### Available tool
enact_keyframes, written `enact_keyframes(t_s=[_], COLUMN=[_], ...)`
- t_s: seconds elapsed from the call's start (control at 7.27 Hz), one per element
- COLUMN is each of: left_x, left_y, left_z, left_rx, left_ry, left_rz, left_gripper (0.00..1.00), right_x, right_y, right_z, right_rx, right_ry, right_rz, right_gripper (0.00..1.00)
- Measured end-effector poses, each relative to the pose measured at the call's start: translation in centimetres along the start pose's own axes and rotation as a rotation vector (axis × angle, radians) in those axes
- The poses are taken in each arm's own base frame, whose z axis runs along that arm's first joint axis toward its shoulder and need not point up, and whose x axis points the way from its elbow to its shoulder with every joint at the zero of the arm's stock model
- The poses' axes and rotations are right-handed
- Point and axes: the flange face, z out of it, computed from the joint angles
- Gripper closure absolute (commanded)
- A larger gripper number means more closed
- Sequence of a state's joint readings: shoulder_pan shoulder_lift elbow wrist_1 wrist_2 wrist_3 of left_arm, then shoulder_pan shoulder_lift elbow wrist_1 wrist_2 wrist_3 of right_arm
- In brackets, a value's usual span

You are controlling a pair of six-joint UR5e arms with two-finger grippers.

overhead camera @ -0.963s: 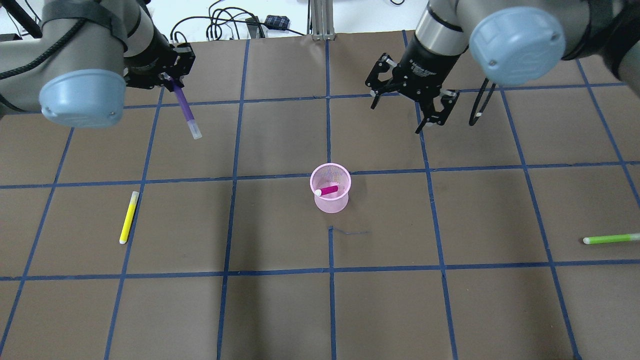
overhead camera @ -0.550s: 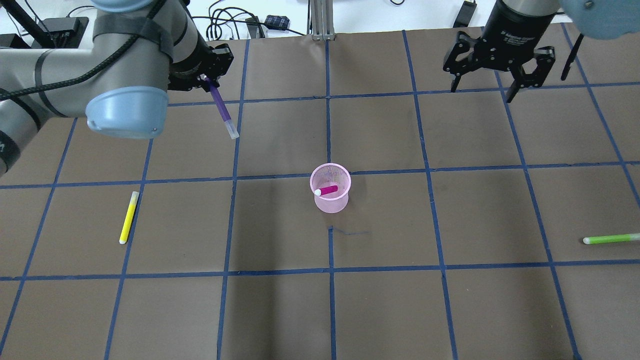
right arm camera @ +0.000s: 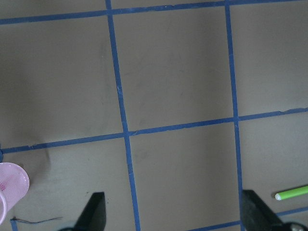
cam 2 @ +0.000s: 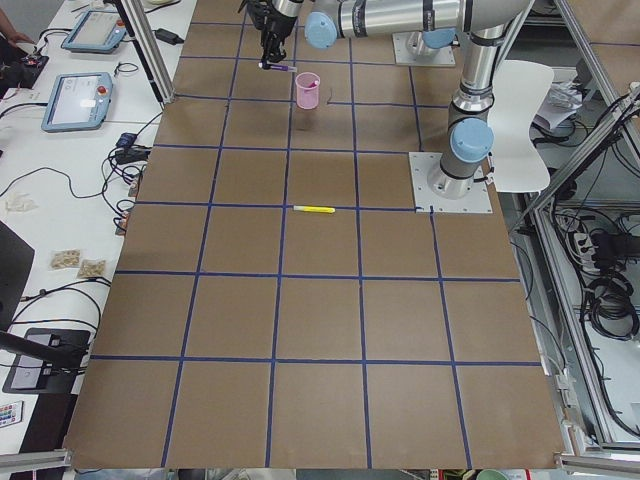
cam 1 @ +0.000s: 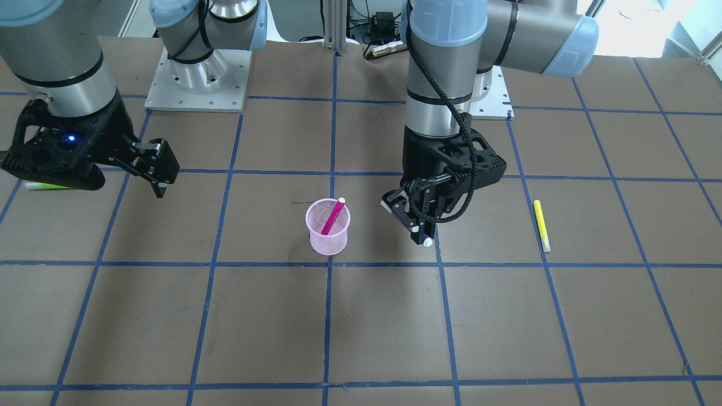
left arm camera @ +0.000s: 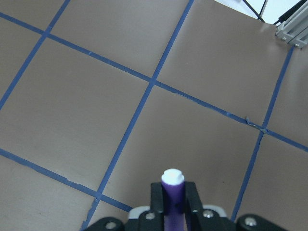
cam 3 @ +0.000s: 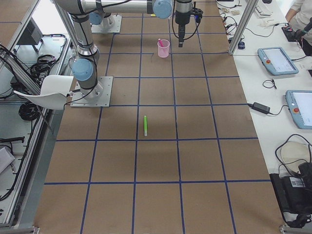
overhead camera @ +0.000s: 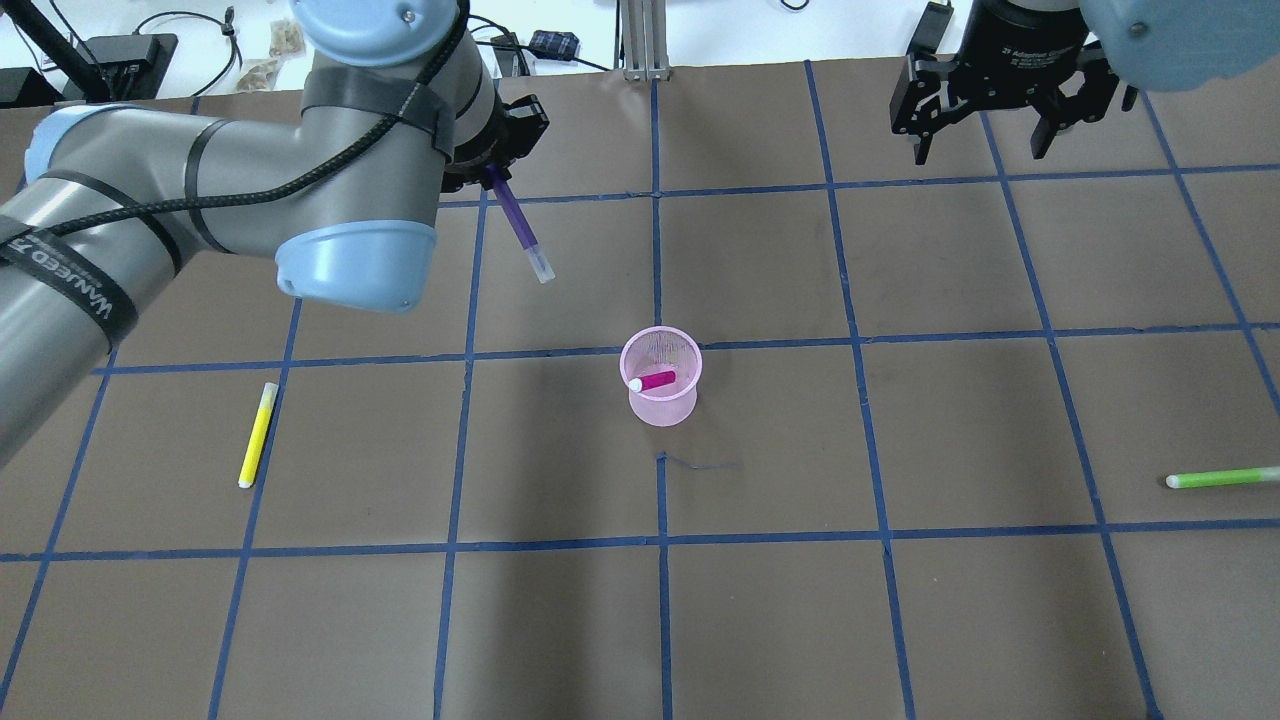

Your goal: Insert purple and pink pens into pink cup

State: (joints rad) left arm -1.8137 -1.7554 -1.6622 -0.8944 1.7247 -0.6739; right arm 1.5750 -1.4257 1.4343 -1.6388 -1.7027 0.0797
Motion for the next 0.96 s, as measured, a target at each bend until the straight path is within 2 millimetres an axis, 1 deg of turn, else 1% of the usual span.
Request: enact_keyframes(t_s=[0.28,0.55,0.69,0.96], left_x=[2.3,4.7,5.4,5.6], left_y=[2.8,5.7,7.5,10.5], left_z=[0.5,1.5,2.6,4.9], left_rx=[0.035,0.090,0.116,0.162], left_ry=[-0.036,-0.055,-0.047,-0.044], left_rz=[-0.020,-0.063,-0.093,-0.102], left_gripper=[1.00,1.00,1.00,1.00], right_x=[-0.8,-1.1,-1.1,-1.0], right_y=[0.1,0.0,-0.1,-0.2], right_z=[0.0,0.2,0.2,0.2], right_rx=[0.008,0.011,0.017,0.024], right_ry=[-0.040,-0.069,-0.072,-0.074], right_rz=[-0.053,-0.074,-0.072,-0.065], right_gripper=[0.00,0.00,0.00,0.00])
